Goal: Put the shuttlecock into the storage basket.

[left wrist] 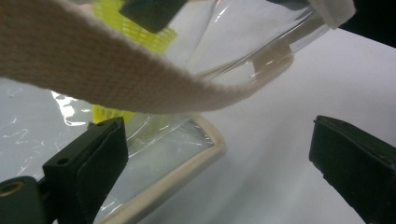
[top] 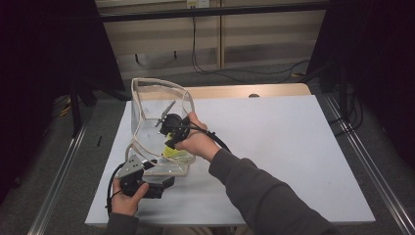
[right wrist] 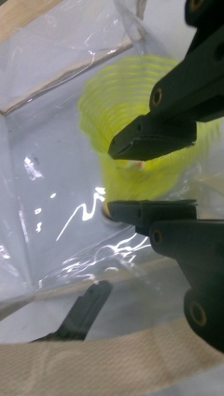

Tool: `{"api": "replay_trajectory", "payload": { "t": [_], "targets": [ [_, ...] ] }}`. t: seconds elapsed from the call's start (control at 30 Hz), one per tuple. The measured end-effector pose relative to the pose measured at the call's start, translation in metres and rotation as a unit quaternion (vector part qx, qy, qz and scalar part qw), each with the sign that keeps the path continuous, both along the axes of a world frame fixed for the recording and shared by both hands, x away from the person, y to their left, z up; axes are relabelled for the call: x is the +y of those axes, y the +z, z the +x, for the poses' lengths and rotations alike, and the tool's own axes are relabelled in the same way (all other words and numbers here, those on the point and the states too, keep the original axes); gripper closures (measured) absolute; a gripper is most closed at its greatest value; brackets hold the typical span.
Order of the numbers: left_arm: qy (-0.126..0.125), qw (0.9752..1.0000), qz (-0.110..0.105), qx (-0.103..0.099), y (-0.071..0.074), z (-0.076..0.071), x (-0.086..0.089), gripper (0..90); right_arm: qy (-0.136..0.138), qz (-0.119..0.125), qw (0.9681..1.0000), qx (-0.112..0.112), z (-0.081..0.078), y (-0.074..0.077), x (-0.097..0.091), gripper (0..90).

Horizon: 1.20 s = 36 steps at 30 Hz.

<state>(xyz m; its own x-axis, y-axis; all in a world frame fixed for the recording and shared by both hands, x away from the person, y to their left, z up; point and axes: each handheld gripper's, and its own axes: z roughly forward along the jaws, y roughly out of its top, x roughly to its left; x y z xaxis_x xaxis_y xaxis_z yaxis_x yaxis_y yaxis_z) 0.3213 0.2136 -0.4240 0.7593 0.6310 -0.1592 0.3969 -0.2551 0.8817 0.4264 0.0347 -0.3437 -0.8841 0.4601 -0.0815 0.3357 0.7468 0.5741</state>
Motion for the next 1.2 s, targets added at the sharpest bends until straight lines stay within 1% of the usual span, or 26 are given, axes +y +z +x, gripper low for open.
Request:
{"api": "replay_trajectory", "payload": {
  "t": [0.1, 0.23, 0.37, 0.5, 0.57, 0.63, 0.7, 0.97, 1.2],
  "targets": [
    [0.0, 1.0, 0.0, 0.0, 0.0, 0.0, 0.0, 4.6, 0.001, 0.0, 1.0, 0.006, 0.0, 0.0, -0.002, 67.1],
    [0.0, 1.0, 0.0, -0.001, 0.0, 0.0, 0.0, 4.6, 0.0, 0.005, 1.0, 0.006, -0.002, 0.003, -0.003, 63.0],
    [0.0, 1.0, 0.0, -0.001, 0.0, 0.0, 0.0, 4.6, -0.002, 0.013, 0.9999, 0.006, -0.003, 0.006, -0.005, 60.8],
    [0.0, 1.0, -0.002, -0.001, 0.0, 0.0, -0.001, 4.6, -0.002, 0.014, 0.9999, 0.006, -0.004, 0.008, -0.008, 56.6],
    [-0.001, 1.0, -0.002, -0.002, 0.0, 0.0, -0.001, 4.6, 0.002, 0.02, 0.9998, 0.006, -0.005, 0.01, -0.009, 55.8],
    [0.0, 1.0, -0.002, -0.002, 0.0, 0.0, -0.001, 4.6, -0.001, 0.019, 0.9998, 0.003, -0.007, 0.013, -0.01, 55.6],
    [0.0, 1.0, -0.002, -0.002, 0.0, 0.0, -0.001, 4.6, 0.003, 0.018, 0.9998, 0.003, -0.007, 0.015, -0.011, 55.3],
    [-0.004, 1.0, 0.002, 0.0, 0.001, 0.0, -0.001, 4.6, -0.001, 0.025, 0.9997, 0.002, -0.008, 0.019, -0.015, 53.6],
    [-0.004, 1.0, 0.002, -0.001, 0.0, 0.0, -0.001, 4.6, 0.001, 0.043, 0.9991, 0.004, -0.009, 0.025, -0.025, 49.4]
  ]
}}
